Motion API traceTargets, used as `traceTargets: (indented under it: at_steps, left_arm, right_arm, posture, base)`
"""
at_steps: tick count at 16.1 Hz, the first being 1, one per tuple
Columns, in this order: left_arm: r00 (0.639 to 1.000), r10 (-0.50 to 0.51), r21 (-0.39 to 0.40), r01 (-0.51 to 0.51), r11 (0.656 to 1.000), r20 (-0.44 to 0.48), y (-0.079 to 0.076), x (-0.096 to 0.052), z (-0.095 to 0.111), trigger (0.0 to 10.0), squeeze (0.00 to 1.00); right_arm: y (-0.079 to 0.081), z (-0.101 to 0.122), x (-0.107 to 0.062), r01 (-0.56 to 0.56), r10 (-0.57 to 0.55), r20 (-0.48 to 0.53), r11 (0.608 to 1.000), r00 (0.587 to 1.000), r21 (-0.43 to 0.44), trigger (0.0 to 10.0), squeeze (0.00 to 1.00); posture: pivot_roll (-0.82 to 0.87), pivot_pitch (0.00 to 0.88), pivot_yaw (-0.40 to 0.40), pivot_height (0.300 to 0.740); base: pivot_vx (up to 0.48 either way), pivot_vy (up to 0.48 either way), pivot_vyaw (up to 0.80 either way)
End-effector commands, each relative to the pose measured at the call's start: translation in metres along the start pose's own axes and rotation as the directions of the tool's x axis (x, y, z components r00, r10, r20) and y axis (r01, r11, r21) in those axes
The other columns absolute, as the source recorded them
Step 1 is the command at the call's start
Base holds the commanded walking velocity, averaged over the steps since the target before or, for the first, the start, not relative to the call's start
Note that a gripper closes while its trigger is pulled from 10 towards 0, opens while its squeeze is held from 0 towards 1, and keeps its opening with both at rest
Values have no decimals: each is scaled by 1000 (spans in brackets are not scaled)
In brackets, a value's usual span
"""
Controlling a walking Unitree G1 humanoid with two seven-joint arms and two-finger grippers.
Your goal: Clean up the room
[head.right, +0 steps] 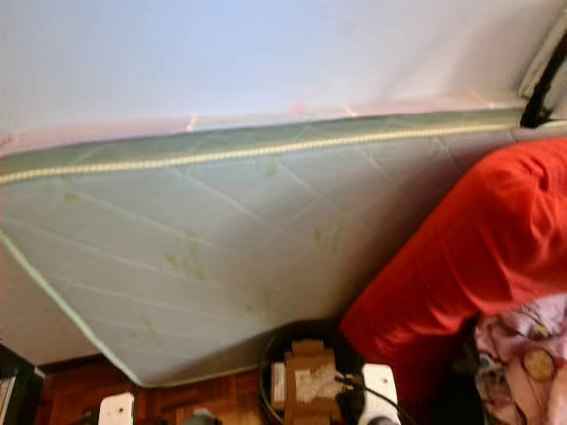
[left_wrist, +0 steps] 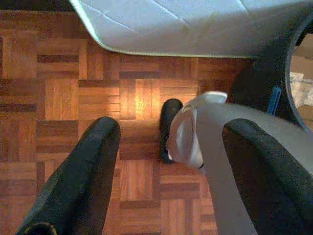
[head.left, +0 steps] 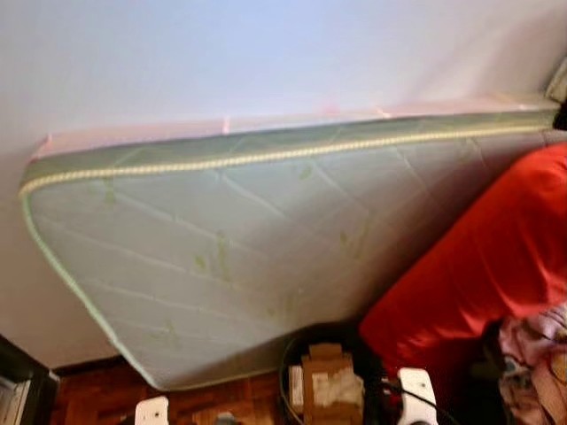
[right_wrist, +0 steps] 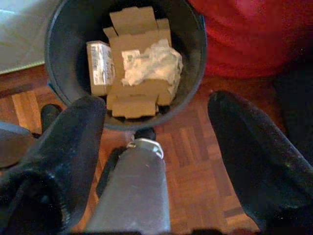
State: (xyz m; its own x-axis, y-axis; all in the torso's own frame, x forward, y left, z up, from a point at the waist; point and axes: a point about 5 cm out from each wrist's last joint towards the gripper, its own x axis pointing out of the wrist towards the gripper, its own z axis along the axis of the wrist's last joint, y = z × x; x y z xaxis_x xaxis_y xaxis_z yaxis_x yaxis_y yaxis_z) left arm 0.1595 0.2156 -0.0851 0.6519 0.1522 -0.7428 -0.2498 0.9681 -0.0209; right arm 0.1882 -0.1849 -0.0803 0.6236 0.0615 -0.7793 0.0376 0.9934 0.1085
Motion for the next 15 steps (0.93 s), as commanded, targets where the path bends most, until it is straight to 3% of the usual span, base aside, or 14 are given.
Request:
traceTargets:
  at_steps: [1,4,9,15]
  left_arm:
    - [1000,-7,13,7,1000,-11,-2,-1,-4,10000,0]
    - [1000,-7,11,7,1000,-13,-2,-1,-4,10000,0]
    - [1000,-6,11,6,1000,-12,-2,-1,-4,10000,0]
    - [1000,-6,5,6,1000,-12,-3,-1,-4,10000,0]
  right_arm:
    - [-3,-6,-2,7,-7,-22,1000,1000,8,10000,0]
    - [2,-8,-1,-1,1,-29,1000,1000,4,10000,0]
    - [15,-9,1,-16,16,-29,1000,999,3,10000,0]
    - [11,-7,1,-9,9,-28,1000,1000,1,10000,0]
  posture:
    - [101,100,-59,695]
    - [99,107,-61,695]
    - [99,109,-61,695]
    - [98,104,-71,695]
  base:
    - [-262,0,0]
    - [-256,0,0]
    - [0,0,0]
    - [0,0,0]
